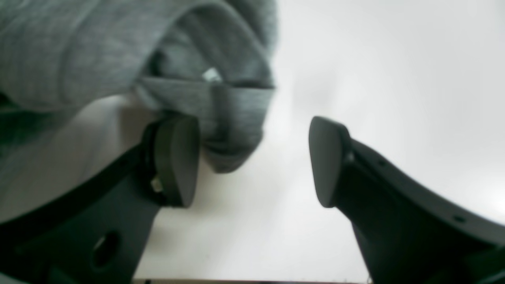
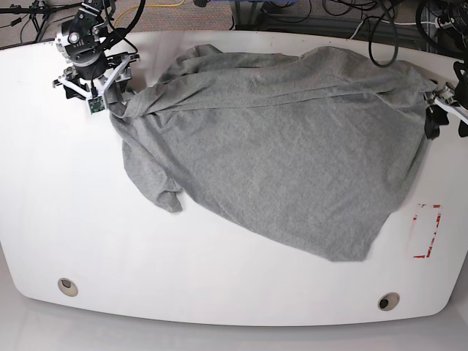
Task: Fold the T-shirt properly
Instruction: 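Open the right gripper and regrasp the shirt corner nearby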
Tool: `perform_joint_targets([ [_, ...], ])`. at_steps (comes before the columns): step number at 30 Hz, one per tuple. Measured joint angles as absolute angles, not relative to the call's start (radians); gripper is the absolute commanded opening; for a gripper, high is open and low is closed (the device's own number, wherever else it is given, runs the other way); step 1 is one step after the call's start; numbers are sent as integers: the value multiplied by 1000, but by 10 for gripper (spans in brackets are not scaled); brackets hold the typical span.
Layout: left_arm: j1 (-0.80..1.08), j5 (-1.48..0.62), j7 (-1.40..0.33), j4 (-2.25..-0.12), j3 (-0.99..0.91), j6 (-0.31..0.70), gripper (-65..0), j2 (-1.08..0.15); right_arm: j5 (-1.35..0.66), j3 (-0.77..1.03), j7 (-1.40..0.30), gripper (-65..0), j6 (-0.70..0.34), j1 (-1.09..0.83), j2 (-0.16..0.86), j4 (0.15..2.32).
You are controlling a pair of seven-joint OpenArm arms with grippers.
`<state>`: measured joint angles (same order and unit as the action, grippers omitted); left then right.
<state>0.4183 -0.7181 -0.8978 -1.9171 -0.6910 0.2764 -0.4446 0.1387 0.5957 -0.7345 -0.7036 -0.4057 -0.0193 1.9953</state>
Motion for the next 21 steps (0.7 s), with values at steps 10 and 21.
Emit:
perform_joint_targets([
  [10, 301, -718, -904, -1917, -688, 278, -151, -440, -4, 631, -746, -235, -704, -366, -13, 2001],
  [21, 226, -713, -906, -1914, -599, 273, -151, -439, -32, 685, -764, -236, -698, -167, -2, 1898],
])
